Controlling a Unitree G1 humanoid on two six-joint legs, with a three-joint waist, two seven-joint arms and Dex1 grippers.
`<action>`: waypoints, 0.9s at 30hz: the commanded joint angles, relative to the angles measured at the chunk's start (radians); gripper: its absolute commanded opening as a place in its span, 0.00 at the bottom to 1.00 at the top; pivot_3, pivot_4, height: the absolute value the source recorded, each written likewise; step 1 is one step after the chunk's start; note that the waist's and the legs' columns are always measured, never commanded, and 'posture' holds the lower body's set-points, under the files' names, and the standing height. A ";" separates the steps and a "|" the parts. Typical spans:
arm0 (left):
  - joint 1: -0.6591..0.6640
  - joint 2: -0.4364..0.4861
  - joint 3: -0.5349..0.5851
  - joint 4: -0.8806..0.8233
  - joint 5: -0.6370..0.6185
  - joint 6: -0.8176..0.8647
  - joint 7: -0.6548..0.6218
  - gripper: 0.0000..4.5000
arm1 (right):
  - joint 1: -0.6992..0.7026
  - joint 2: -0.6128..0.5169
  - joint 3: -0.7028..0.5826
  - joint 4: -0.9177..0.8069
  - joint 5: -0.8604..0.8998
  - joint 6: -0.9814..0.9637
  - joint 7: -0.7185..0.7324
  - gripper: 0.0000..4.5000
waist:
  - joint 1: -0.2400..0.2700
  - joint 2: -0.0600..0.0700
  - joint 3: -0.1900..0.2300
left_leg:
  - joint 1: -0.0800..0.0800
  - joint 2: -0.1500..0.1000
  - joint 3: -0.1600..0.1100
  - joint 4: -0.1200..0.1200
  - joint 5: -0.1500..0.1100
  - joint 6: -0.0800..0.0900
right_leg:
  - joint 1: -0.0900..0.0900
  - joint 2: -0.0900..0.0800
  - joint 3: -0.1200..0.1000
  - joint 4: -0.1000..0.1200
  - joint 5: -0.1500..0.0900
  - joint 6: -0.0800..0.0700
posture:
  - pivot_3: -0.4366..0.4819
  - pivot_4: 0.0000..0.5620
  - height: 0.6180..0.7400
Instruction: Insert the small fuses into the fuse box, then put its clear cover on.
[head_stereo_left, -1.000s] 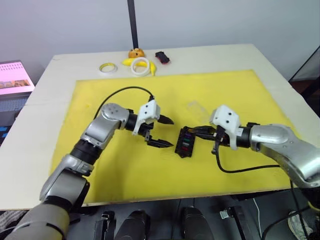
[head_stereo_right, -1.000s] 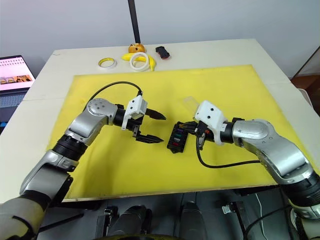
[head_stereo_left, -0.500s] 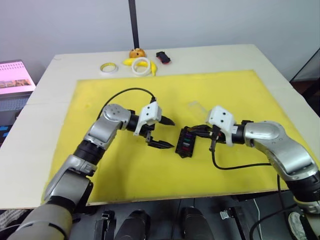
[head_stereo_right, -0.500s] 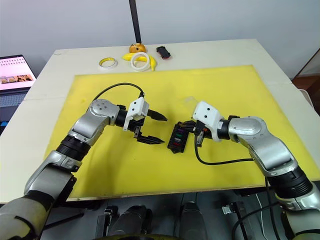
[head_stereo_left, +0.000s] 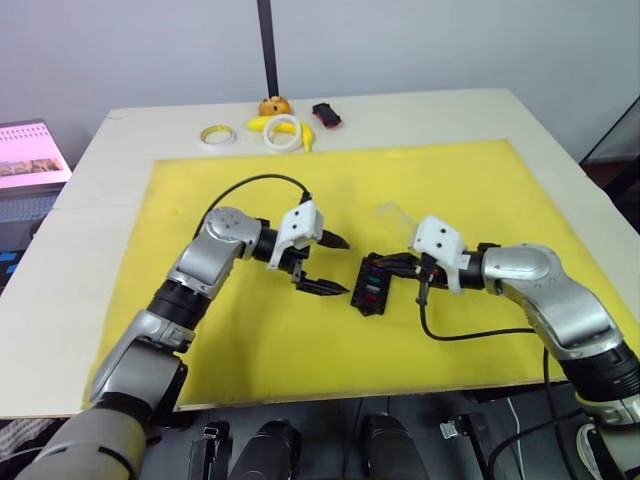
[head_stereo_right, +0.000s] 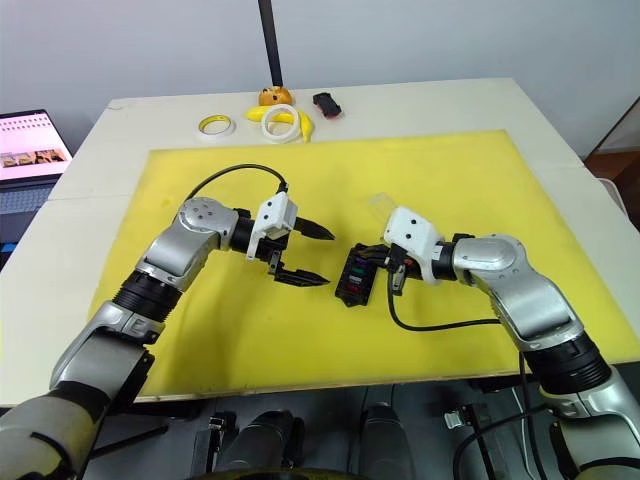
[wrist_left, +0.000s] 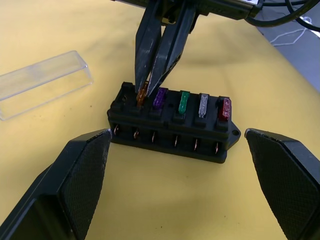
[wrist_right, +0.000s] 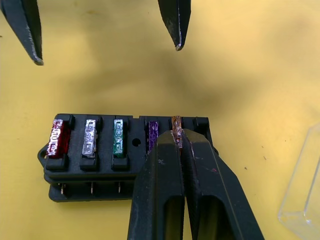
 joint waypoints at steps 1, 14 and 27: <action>-0.003 -0.002 0.024 -0.028 0.002 -0.004 -0.002 1.00 | -0.024 -0.011 -0.053 -0.045 0.025 0.016 0.025 0.00 | 0.000 0.000 0.000 | 0.000 0.000 0.000 0.000 0.000 0.000 | 0.000 0.000 0.000 0.000 0.000 0.000 | 0.48 0.27 1.00; -0.010 -0.009 0.032 -0.033 0.001 0.029 0.010 1.00 | -0.043 0.019 -0.029 0.043 -0.038 -0.034 0.059 0.00 | 0.000 0.000 0.000 | 0.000 0.000 0.000 0.000 0.000 0.000 | 0.000 0.000 0.000 0.000 0.000 0.000 | 0.48 0.27 1.00; -0.011 -0.013 0.032 -0.033 0.014 0.024 0.016 1.00 | -0.067 0.051 -0.014 0.063 -0.064 -0.033 0.076 0.00 | -0.001 0.000 0.000 | 0.000 0.000 0.000 0.000 0.000 0.000 | 0.000 0.000 0.000 0.000 0.000 0.000 | 0.48 0.27 1.00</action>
